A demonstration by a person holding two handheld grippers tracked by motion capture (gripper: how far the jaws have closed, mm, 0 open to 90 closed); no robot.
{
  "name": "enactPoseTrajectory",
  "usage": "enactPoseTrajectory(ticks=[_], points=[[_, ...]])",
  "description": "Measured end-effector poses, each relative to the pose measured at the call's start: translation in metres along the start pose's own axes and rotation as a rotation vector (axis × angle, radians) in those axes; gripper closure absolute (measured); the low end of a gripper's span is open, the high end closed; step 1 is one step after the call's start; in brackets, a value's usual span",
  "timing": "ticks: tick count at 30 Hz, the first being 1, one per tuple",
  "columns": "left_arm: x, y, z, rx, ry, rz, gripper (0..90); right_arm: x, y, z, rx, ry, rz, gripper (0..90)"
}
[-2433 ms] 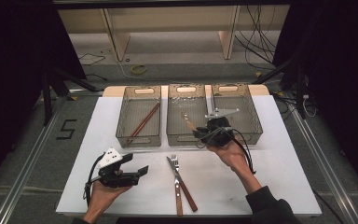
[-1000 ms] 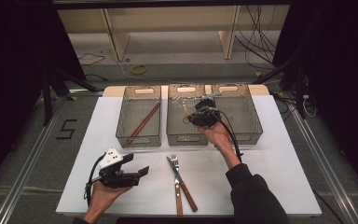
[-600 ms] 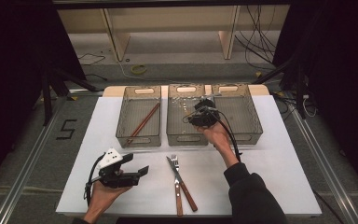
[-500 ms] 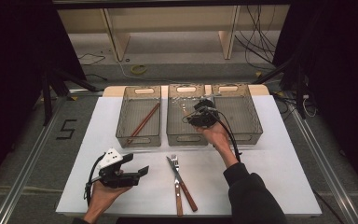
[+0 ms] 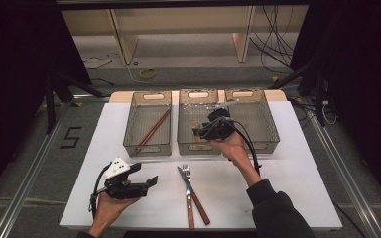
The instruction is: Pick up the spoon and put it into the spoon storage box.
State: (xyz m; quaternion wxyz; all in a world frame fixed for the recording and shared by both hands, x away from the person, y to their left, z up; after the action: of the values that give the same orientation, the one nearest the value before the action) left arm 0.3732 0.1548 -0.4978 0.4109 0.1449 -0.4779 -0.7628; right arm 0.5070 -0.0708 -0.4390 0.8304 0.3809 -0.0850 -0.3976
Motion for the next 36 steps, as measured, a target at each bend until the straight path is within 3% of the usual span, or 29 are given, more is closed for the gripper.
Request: enactPoseTrajectory(ticks=[9,18,30,36], points=[[-0.002,0.001,0.001,0.01,0.009,0.0,17.7,-0.036,-0.027,0.021,0.015,0.1,0.067,44.5],[-0.002,0.001,0.001,0.006,0.011,0.002,17.7,-0.061,-0.066,0.024,-0.021,0.163,0.102,45.6],[-0.002,0.001,0.001,0.01,0.013,0.0,17.6,-0.082,-0.096,0.027,-0.039,0.225,0.146,46.4],[-0.003,0.002,0.0,0.012,0.012,0.002,17.6,-0.09,-0.106,0.026,-0.047,0.254,0.163,55.8]])
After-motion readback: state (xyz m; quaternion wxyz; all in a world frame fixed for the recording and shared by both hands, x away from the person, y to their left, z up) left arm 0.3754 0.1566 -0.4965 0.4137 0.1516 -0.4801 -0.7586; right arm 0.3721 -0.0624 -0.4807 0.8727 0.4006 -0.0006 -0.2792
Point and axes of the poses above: each handheld gripper's, and its own axes: z roughly backward along the jaws, y roughly out of its top, x roughly to its right, the point moved 7 cm from there along -z, roughly forward along the jaws, and after that the axes turned 4 degrees about -x, right-handed, at the moved point
